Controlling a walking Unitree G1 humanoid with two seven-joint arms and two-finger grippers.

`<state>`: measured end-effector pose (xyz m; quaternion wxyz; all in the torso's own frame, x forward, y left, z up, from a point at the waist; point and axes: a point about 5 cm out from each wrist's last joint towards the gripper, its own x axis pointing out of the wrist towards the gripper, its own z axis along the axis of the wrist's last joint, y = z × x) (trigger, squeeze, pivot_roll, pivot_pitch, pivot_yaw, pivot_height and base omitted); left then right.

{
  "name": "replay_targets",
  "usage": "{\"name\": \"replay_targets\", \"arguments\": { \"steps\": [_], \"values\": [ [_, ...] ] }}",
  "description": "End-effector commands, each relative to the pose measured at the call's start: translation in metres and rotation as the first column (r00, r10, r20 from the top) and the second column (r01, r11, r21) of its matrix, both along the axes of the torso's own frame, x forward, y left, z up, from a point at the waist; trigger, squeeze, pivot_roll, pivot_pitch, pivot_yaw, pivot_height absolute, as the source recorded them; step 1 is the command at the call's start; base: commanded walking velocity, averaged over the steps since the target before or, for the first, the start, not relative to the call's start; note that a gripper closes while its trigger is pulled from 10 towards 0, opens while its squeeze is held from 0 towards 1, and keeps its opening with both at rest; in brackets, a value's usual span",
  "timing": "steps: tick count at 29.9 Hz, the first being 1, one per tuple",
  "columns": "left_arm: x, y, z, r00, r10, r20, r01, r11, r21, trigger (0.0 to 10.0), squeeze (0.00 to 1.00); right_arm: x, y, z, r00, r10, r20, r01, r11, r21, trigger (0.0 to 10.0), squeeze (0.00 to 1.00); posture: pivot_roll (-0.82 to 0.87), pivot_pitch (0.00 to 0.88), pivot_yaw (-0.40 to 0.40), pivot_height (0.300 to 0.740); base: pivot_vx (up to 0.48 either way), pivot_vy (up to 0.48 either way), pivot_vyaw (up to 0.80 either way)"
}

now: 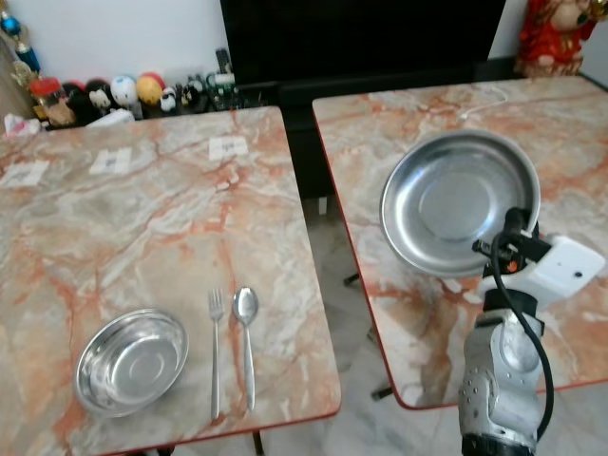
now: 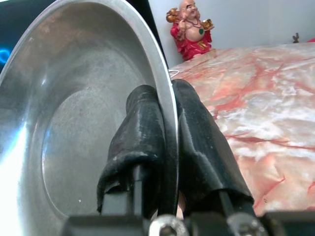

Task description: Setting the table

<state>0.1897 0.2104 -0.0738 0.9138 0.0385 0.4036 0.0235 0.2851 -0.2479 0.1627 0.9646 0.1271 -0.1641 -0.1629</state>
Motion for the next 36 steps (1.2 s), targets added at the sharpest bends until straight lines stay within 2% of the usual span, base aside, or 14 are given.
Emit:
{"name": "replay_targets", "arguments": {
  "steps": [1,25,36],
  "values": [
    [-0.006,0.006,-0.002,1.0,0.009,-0.021,-0.009,1.0,0.022,10.0,0.0,0.002,0.001,0.005,1.0,0.004,0.025,-0.004,1.0,-0.001,10.0,0.0,-0.09,0.029,0.03,0.74,0.0,-0.349,0.0],
    [-0.006,0.007,-0.002,1.0,0.008,-0.025,-0.008,1.0,0.03,10.0,0.0,0.001,-0.003,0.002,1.0,-0.01,0.011,0.01,1.0,0.002,10.0,0.0,-0.09,0.031,0.027,0.74,0.0,-0.447,0.0],
    [-0.007,0.009,-0.002,1.0,0.001,-0.031,0.0,1.0,0.031,10.0,0.0,-0.008,-0.009,-0.009,0.997,-0.073,-0.028,0.074,0.995,0.063,10.0,0.0,-0.1,0.04,0.039,0.74,0.0,-0.458,0.0]
  ]
}}
